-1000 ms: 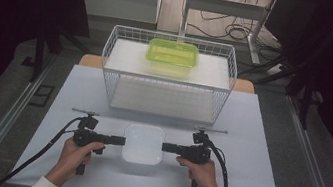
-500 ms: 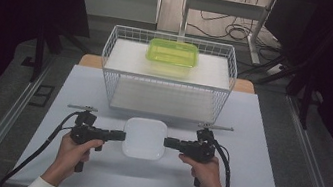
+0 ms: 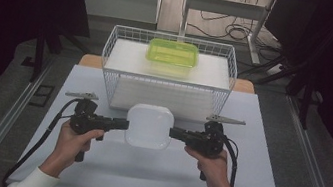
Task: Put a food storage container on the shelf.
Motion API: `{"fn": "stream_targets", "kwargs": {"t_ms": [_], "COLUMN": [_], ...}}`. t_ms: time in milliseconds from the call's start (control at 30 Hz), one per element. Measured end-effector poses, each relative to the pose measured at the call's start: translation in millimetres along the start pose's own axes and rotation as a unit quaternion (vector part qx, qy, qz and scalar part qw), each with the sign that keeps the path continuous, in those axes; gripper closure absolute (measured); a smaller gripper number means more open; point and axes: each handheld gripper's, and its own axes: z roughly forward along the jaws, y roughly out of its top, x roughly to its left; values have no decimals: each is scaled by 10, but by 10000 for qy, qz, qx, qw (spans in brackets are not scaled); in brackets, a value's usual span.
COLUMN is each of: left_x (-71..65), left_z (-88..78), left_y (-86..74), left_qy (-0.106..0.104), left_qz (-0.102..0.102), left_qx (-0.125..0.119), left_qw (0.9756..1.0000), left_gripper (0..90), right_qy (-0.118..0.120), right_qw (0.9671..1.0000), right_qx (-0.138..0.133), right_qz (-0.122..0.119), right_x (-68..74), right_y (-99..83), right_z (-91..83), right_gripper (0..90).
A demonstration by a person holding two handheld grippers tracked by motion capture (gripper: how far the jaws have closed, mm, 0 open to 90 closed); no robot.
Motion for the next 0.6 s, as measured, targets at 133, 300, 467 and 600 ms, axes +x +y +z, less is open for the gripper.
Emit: {"fn": "stream_targets", "kwargs": {"t_ms": [133, 300, 467, 600], "left_x": [-60, -104, -147, -187], "left_z": [-46, -85, -103, -111], "left_y": [135, 313, 455, 569], "left_qy": [-3, -39, -44, -38], "left_qz": [127, 251, 367, 454], "left_qx": [-127, -240, -312, -348], "left_qw": [9998, 9994, 9988, 9984], "left_gripper": [801, 801, 800, 799], "right_qy": [-20, -55, -68, -99], "right_qw": [9998, 9993, 9986, 9981], "right_qx": [-90, -196, -302, -368], "right_qz": [-150, -320, -424, -490], "right_x": [67, 144, 188, 208], "right_y": [153, 337, 478, 582], "right_z": [-53, -111, -162, -201], "right_gripper": [793, 791, 792, 792]}}
